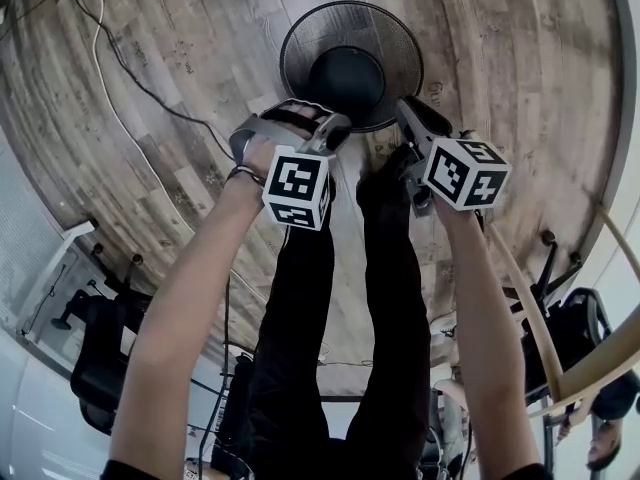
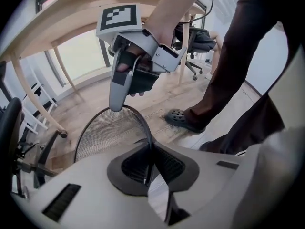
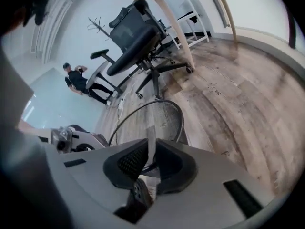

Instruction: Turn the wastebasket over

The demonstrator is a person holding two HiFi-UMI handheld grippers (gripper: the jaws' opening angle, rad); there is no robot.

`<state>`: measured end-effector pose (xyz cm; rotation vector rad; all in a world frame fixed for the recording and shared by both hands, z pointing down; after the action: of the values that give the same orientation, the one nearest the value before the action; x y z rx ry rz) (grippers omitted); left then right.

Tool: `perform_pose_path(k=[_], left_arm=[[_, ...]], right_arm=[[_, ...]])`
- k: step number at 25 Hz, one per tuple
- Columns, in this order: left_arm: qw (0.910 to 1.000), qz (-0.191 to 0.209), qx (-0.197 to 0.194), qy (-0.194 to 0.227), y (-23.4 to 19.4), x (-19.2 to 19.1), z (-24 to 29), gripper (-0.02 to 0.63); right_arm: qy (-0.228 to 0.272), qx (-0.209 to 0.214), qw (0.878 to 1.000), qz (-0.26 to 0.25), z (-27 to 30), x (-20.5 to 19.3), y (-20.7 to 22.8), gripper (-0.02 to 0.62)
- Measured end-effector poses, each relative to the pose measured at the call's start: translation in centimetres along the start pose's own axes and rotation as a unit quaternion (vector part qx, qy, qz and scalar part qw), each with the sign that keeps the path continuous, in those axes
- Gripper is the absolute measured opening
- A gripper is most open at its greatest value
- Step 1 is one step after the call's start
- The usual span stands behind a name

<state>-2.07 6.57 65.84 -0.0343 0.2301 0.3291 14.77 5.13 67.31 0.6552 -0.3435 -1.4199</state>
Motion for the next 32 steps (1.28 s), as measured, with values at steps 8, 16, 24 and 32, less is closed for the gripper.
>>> perform_pose_path(k=[8, 16, 24, 32], left_arm=[[0.9981, 0.026, -0.048, -0.028, 5.8, -0.7, 3.0, 0.046], [0.9983, 0.002, -0.043, -0.040, 7.9, -2.6, 4.3, 0.049], [0.9989, -0.007, -0.027, -0.038, 8.2, -3.1, 3.0, 0.049], [0.9995, -0.024, 0.013, -0.016, 6.9, 0.3, -4.9, 0.047]], right_arm=[[-0.087, -0.046, 0.993, -0.060, 2.1, -3.8, 0.8, 0.044], [-0.116, -0.040, 0.987, -0.099, 4.2, -4.0, -0.5, 0.043], [-0.141, -0.006, 0.987, -0.081, 3.8, -4.1, -3.6, 0.044], [-0.123, 0.007, 0.985, -0.125, -2.7, -1.9, -7.7, 0.044]])
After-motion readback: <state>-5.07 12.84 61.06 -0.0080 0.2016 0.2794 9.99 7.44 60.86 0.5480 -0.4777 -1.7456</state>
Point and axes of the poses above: the fingertips, and each gripper's own axes: z forward along the fingers, y to its right, x out of its top, the point moved 9 cm from there along -z, backward along the fingers, and after that the axes turned 12 degrees about -y, right-handed, at the moved point
